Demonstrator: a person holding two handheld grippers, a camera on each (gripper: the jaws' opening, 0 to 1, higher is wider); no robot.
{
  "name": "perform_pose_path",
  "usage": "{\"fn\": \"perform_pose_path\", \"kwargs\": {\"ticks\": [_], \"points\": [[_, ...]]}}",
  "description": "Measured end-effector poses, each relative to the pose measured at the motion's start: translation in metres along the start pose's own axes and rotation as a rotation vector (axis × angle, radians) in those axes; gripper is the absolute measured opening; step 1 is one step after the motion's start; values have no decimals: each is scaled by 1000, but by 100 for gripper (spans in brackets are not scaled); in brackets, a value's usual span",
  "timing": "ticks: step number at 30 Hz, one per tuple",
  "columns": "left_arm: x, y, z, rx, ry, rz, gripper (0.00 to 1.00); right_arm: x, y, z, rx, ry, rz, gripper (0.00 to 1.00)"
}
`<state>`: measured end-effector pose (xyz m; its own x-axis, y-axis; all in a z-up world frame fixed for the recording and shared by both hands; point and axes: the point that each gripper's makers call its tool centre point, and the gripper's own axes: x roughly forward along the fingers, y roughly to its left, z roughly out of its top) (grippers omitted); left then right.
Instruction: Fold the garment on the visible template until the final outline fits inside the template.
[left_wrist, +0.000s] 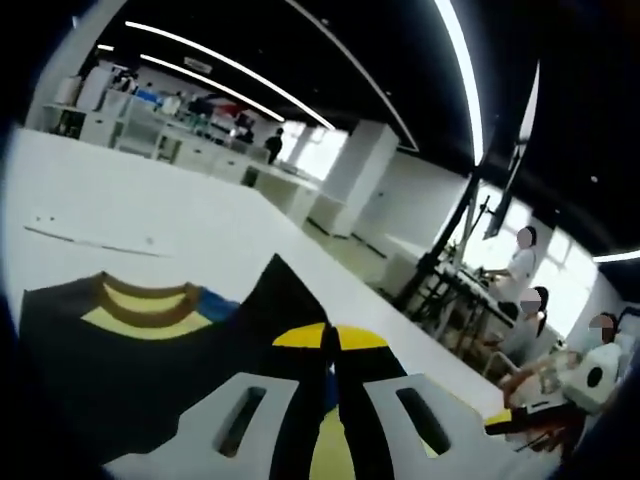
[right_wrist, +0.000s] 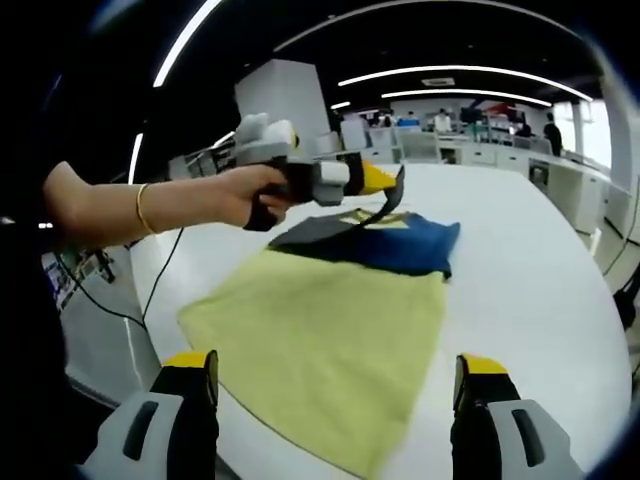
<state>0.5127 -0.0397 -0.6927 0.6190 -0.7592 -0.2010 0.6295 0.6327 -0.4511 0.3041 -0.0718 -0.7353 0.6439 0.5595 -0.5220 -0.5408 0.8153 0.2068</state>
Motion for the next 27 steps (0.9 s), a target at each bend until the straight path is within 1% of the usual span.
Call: {"fn": "perform_pose_path", "kwargs": {"ticks": [7,10,11,13,14,15,17,19,20,25,27], "points": [[8,6,-24,14,63,21,0,0,1,-1,2,3,1,97],[10,7,-34,2,89,10,0,1,2,-1,3,0,3,97],[10,7,-36,11,92,6,0,1,3,-1,3,-1,4,97],[9,6,-38,63,99,-2,0,2,4,-1,3,-3,6,97],[7,4,-38,75,104,-19,2,2,5,0,3,-6,8,97],[7,3,-37,80,102,-25,9,2,5,0,3,-6,10,97],[4,0,-33,103,90,-41,17,3,6,-1,1,-5,13,97],[1,-2,-30,118,83,-57,23,3,7,-1,-3,-1,17,98],[-2,-3,-29,125,82,-61,26,4,7,-1,-5,0,19,98],[-14,-3,-24,160,77,-76,50,4,10,1,-31,14,38,99],[-20,-2,-21,160,72,-76,58,3,11,2,-40,23,49,99]]}}
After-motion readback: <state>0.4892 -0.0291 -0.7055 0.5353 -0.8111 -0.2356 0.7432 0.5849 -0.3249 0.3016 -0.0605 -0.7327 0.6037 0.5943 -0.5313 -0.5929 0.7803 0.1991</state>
